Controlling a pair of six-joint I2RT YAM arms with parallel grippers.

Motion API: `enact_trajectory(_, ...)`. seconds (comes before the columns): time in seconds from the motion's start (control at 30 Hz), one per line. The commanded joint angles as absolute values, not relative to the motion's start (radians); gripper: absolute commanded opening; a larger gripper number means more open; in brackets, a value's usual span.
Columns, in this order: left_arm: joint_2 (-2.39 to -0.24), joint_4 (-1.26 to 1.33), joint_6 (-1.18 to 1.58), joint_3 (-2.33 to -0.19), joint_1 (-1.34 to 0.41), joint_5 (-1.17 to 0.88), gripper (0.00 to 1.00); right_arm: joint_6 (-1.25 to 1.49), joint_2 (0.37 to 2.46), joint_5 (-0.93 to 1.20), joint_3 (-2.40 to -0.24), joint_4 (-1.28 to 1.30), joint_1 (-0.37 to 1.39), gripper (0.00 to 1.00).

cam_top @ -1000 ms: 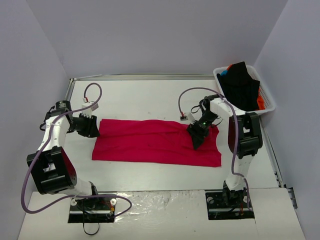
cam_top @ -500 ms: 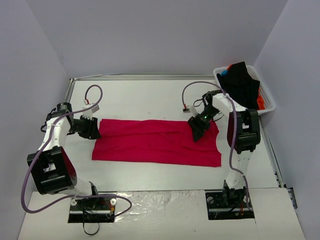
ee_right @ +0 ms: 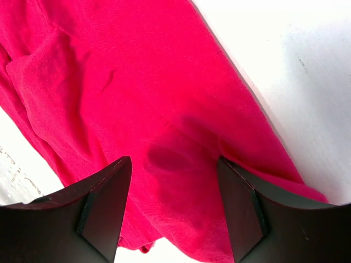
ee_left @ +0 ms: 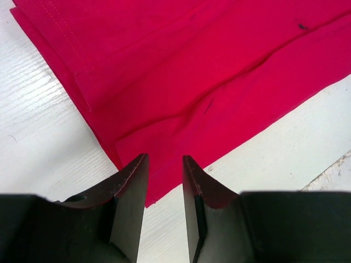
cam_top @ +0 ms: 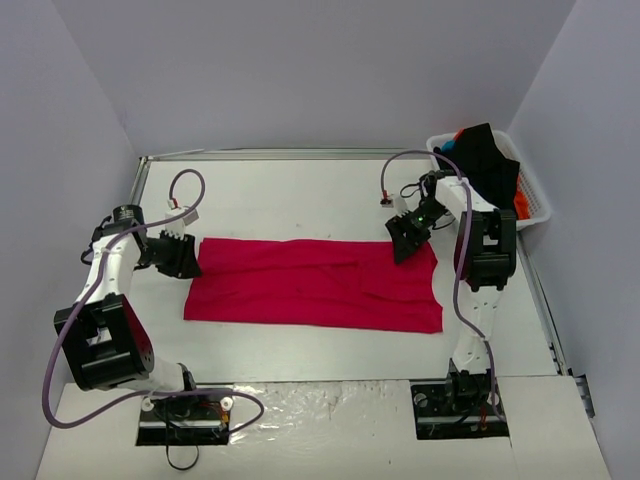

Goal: Fold and stack the t-shirts
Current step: Fold the other side of the tshirt into a rectangle, then rotate the tshirt 90 degrees

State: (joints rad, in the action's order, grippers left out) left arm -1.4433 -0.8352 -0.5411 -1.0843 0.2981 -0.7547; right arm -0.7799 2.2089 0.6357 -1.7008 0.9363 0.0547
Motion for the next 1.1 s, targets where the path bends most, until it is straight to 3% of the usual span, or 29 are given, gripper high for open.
enact_trajectory(0.0, -1.396, -0.833, -0.54, -1.1, 0.307, -0.765, 0.3, -0.767, 2.182, 0.627, -1.723, 0.969, 0.063, 0.6)
enact_trajectory(0.23, -1.286, -0.781, -0.476, -1.106, 0.307, -0.689, 0.29, -0.7, 1.93, 0.582, -1.7, 0.962, 0.08, 0.6)
enact_trajectory(0.37, -1.2, -0.741, -0.439, -1.066, 0.305, -0.58, 0.3, -0.651, 1.789, 0.497, -1.539, 0.913, 0.115, 0.6)
enact_trajectory(0.43, -1.158, -0.732, -0.439, -1.045, 0.304, -0.52, 0.3, -0.626, 1.717, 0.459, -1.468, 0.87, 0.132, 0.45)
enact_trajectory(0.47, -1.143, -0.729, -0.433, -1.019, 0.305, -0.506, 0.3, -0.617, 1.698, 0.412, -1.433, 0.852, 0.14, 0.3)
enact_trajectory(0.5, -1.12, -0.73, -0.433, -1.005, 0.304, -0.493, 0.3, -0.592, 1.665, 0.388, -1.361, 0.81, 0.149, 0.01)
enact_trajectory(0.73, -1.055, -0.791, -0.498, -0.96, 0.304, -0.459, 0.32, -0.577, 1.628, 0.336, -1.141, 0.741, 0.153, 0.0)
enact_trajectory(1.07, -1.054, -0.756, -0.459, -0.96, 0.302, -0.459, 0.32, -0.592, 1.867, 0.25, -1.295, 0.821, 0.175, 0.0)
